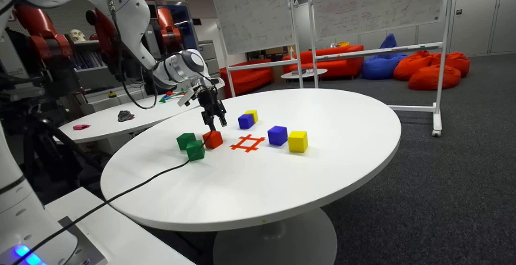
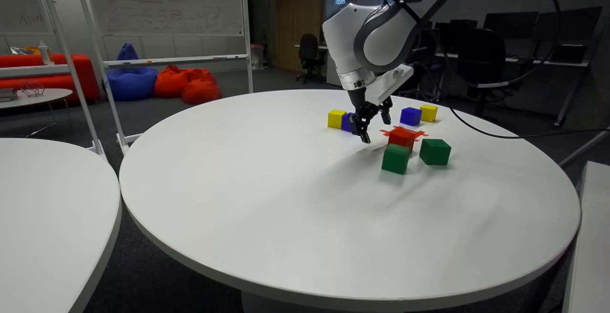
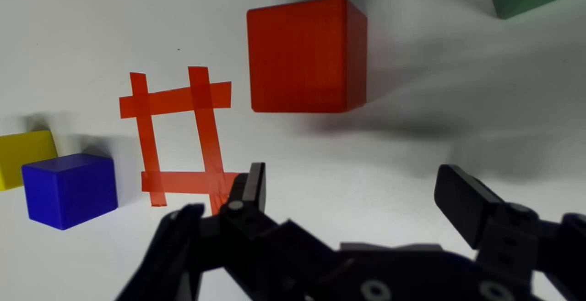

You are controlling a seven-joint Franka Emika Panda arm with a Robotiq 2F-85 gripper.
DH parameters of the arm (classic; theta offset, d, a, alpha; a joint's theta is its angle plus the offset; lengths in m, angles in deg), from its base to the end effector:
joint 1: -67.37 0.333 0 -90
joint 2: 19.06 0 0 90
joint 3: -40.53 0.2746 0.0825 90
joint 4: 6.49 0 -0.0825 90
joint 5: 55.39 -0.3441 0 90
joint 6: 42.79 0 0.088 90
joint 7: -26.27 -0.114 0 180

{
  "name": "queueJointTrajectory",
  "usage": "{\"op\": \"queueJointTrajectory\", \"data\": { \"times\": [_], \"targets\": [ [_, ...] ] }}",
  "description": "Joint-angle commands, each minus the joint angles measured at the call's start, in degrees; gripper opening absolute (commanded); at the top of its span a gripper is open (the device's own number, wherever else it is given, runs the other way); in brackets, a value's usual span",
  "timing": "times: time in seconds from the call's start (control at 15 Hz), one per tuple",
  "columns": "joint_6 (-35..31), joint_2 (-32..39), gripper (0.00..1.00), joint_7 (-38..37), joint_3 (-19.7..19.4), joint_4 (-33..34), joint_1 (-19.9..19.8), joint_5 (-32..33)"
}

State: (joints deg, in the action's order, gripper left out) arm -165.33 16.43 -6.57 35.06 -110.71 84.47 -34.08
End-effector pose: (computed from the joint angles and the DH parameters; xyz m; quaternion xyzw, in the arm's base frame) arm 0.5575 0.0976 0.1693 0.9733 -0.0541 -0.0731 0.2109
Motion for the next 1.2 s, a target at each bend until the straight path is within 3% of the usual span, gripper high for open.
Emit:
{"op": "queueJointTrajectory", "data": {
  "times": [0.0,1.13],
  "targets": [
    [-0.4,-1.0,1.0,-1.1,0.1,-1.1,0.3,0.8],
    [-1.0,-7.5,1.0,-5.9,0.4,-5.4,2.7,5.2]
  ]
}}
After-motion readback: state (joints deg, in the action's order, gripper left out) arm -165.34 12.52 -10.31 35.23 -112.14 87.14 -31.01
